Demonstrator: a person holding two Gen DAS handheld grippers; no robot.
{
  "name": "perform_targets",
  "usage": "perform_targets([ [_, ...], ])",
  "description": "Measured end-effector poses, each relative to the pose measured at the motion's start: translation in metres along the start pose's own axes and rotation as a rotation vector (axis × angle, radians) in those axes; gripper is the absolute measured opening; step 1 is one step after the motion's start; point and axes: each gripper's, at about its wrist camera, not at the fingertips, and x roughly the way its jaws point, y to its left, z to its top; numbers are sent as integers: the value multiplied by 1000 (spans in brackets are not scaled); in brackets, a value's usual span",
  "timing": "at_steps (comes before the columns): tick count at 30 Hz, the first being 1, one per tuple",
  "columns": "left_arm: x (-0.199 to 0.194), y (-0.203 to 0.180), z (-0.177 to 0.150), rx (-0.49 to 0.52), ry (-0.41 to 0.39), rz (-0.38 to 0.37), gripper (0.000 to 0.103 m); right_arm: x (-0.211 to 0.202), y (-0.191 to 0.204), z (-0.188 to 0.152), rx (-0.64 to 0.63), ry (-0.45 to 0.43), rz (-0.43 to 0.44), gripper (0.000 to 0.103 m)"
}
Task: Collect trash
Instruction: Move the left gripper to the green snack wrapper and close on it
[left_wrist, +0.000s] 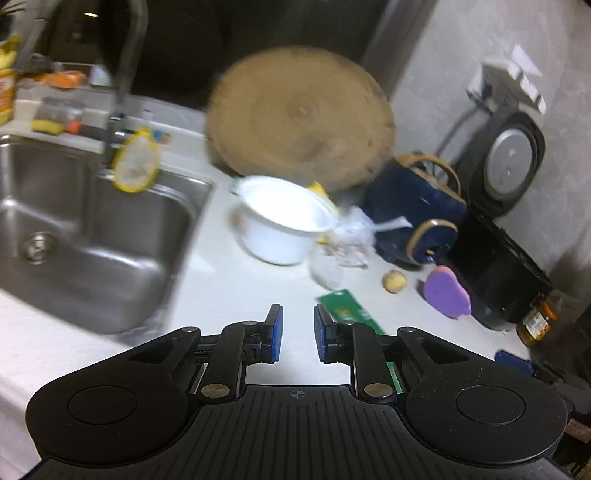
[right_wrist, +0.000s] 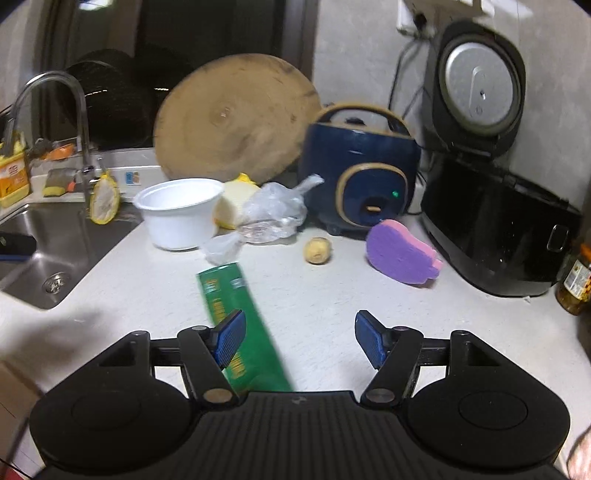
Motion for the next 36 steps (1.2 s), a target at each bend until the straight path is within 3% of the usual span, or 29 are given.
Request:
perform_targets([
  [4,34,-35,6,104,1,49,21,23,-33,8,6,-11,-2,74],
  [7,60,-47,12,101,38,84,21,44,-49,8,47,46,-17,74],
  [11,83,-60,19,127,57,100,21,55,-58,3,104,78,99,74],
  [17,108,-72,24,117,102,100,21,70,-30,-5,84,163,261,74],
  [22,136,-79,12,51,257,35,21,72,-3,-15,21,202,372,74],
  [25,149,-88,0,51,320,53,21,65,3,-15,-66,148,325,74],
  [29,150,-105,-11,85,315,34,21,61,-11,-13,-145,95,220,74],
  [33,148,-116,-19,109,351,75,21,66,-40,-14,-116,96,136,74],
  [36,148,-113,-21,56,368,115,21,66,-68,-19,-31,101,70,74],
])
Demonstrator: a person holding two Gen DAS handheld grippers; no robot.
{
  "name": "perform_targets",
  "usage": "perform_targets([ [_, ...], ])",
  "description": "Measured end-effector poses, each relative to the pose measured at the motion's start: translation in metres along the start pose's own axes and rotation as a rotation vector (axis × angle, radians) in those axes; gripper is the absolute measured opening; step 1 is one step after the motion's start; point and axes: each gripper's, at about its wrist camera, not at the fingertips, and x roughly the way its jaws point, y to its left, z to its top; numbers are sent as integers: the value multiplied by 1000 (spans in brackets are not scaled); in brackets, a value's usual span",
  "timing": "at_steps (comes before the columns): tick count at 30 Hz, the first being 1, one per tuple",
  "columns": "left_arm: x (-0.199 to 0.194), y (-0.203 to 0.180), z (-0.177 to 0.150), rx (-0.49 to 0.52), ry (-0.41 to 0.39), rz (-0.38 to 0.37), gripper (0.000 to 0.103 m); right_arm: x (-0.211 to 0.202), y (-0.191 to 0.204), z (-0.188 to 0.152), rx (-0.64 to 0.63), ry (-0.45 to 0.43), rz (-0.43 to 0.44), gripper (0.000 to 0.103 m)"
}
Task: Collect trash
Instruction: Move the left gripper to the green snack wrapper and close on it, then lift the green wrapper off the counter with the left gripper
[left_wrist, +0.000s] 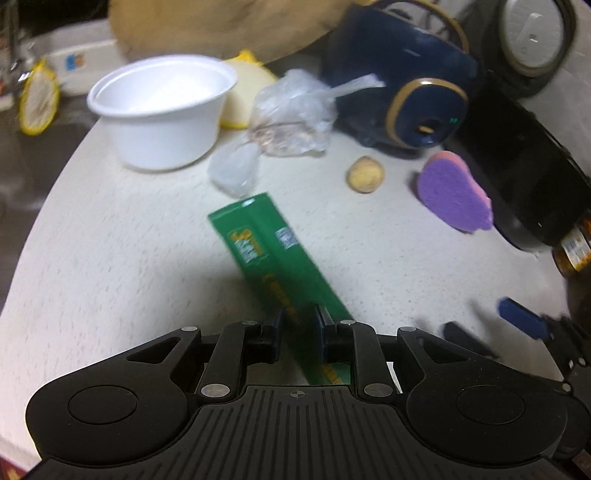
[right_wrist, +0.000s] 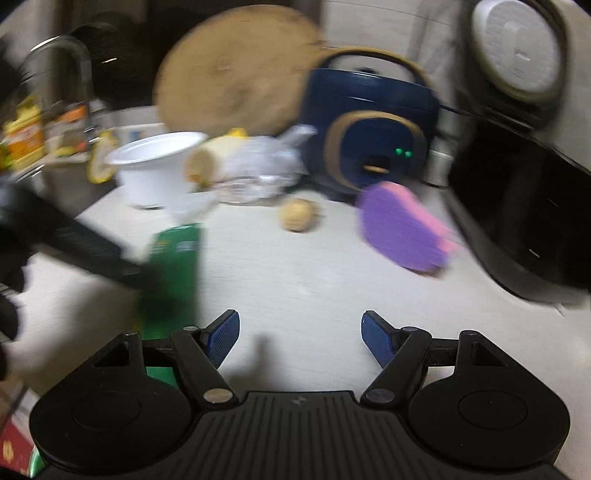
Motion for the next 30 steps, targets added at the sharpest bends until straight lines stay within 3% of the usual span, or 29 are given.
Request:
perform_targets([
  [4,11,-1,5,-31,12,21,21,5,-31,-13,138,28,-30,74],
  [10,22,-22,11,53,-8,57,23,14,-49,-23,213,60,-43,74],
  [19,28,-53,1,303,-61,121,24,13,-41,-29,168,42,-73,82],
  [23,26,-55,-6,362,-80,179,29,14,-37,-29,147,47,-79,84],
  [28,24,-41,-7,314,-59,226,28,16,-35,-29,137,51,-85,85],
  [30,24,-31,-6,233,-37,205,24,15,-36,-29,147,51,-79,87],
])
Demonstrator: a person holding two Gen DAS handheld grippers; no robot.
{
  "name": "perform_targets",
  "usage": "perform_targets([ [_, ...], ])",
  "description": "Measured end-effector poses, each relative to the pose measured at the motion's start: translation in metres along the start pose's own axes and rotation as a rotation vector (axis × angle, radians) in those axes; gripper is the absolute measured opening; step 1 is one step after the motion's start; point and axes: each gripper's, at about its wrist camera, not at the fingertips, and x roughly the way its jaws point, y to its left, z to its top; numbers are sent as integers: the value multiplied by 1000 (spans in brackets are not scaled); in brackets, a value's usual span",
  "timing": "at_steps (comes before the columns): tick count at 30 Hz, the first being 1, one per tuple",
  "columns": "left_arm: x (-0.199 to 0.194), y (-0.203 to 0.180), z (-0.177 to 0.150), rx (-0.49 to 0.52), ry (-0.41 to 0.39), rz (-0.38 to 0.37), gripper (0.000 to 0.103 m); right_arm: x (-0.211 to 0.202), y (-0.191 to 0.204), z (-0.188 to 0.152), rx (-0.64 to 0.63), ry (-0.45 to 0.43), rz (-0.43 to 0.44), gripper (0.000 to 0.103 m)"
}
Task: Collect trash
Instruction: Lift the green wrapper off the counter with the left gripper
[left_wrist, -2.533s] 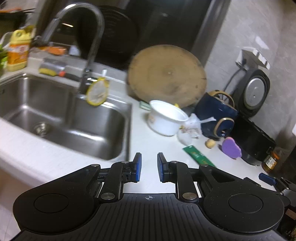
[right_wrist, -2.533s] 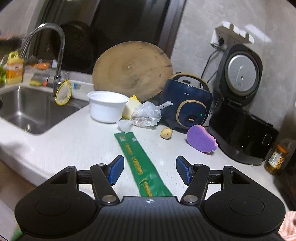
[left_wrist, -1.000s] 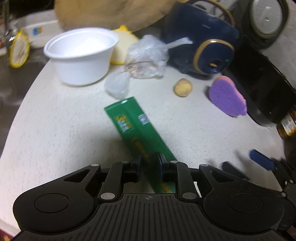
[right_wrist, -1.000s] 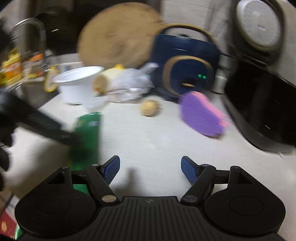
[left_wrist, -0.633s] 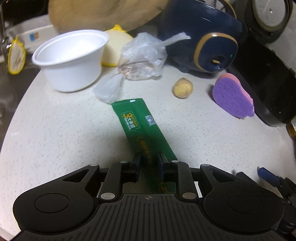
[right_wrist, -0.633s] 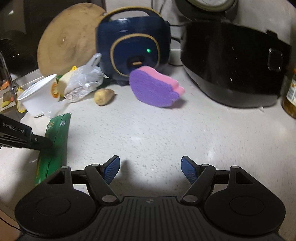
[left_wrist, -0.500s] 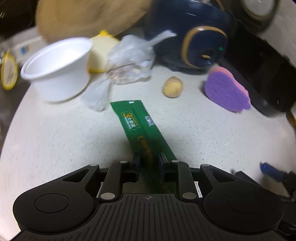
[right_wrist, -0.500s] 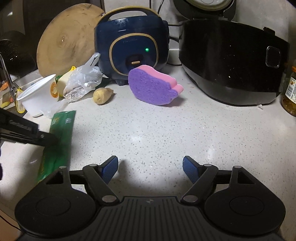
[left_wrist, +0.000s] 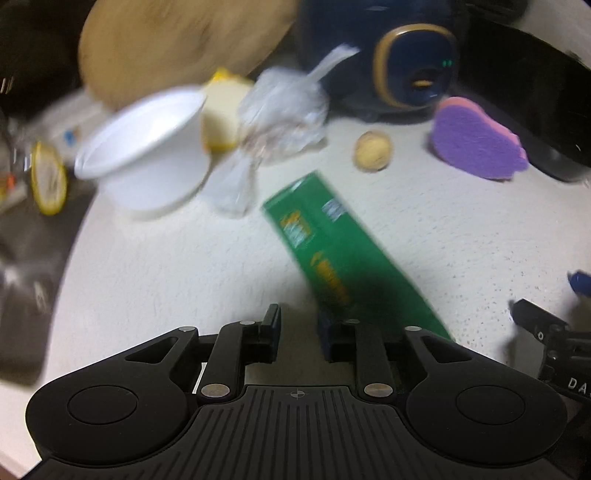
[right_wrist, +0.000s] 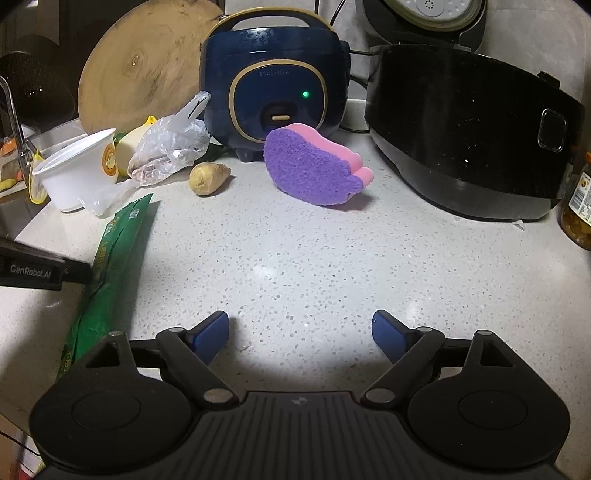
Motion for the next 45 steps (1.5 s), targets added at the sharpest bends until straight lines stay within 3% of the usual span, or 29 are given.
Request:
perform_targets([
  [2,0,8,1,-75,16,-32,25,0,-1,0,12,4,17,94],
  [6,0,7,0,-101,19,-63,25,-1,-4,1,32,23,62,103],
  [13,4,1,5,-125,26,-103,25,2,-3,6,34,58,59,103],
  [19,4,14,5,-234,18,-132,25,7,-5,11,-43,98,88,101],
  [22,-4,23,3,-285,-19,-139,25,5,-13,14,-10,86,109,97],
  [25,-18,30,-1,-300,-74,-124,25,3,-18,15,17,33,70,97],
  [29,-34,15,-6,-192,-139,-145,25,6,-14,21,16,7,21,96],
  [32,-31,-8,-6,-105,-120,-229,25,6,-9,28,-11,-12,0,94],
  [34,-26,-24,-4,-49,-125,-236,25,3,-8,34,-17,-43,-32,94],
  [40,-13,-66,-11,212,-132,-93,29,1,-15,53,14,-77,-75,94],
  [45,-12,-38,-16,205,-133,1,35,6,-14,59,-10,-90,-83,94],
])
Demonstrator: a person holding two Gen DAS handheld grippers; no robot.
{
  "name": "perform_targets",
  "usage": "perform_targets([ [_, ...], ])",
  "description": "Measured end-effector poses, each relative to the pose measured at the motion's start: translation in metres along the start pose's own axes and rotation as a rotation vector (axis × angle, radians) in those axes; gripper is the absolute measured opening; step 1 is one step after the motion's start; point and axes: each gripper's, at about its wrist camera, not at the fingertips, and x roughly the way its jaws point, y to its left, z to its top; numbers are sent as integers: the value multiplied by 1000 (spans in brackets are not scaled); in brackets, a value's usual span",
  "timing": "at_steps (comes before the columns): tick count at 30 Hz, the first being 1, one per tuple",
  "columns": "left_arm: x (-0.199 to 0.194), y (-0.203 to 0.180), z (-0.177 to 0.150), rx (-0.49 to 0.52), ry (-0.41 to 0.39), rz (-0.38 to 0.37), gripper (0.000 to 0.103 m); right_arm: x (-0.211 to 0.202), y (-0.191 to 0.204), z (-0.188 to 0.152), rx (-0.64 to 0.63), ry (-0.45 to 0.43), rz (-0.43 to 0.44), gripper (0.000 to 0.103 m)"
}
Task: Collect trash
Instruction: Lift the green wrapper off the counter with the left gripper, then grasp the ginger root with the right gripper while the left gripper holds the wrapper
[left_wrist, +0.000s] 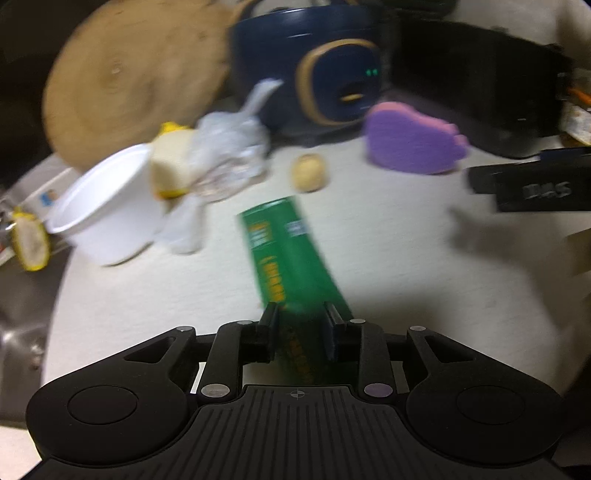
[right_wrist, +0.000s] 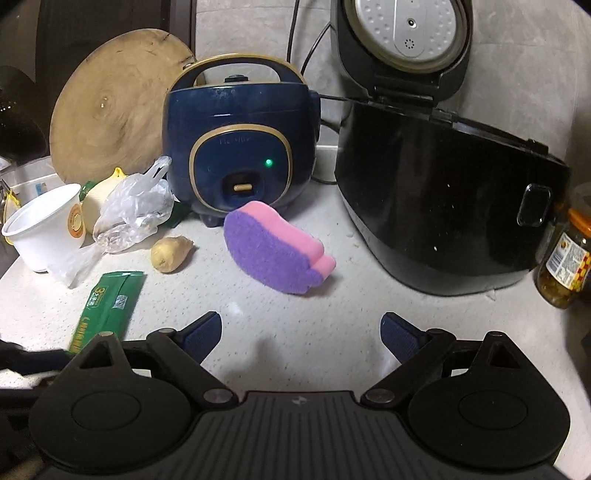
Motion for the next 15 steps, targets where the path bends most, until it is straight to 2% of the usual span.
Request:
perform_targets([
  [6,15,23,12,-157,57,-107,43,14,7,3,-12,13,34,94],
  [11,26,10,18,-142,77,-100,57,19,7,9,-46,-10,43,94],
  [13,28,12,19,-155,75,-99,59,22,4,12,-51,-13,44,94],
  [15,28,17,18,-191,72,-120,50,26,4,16,-61,-20,42,94],
])
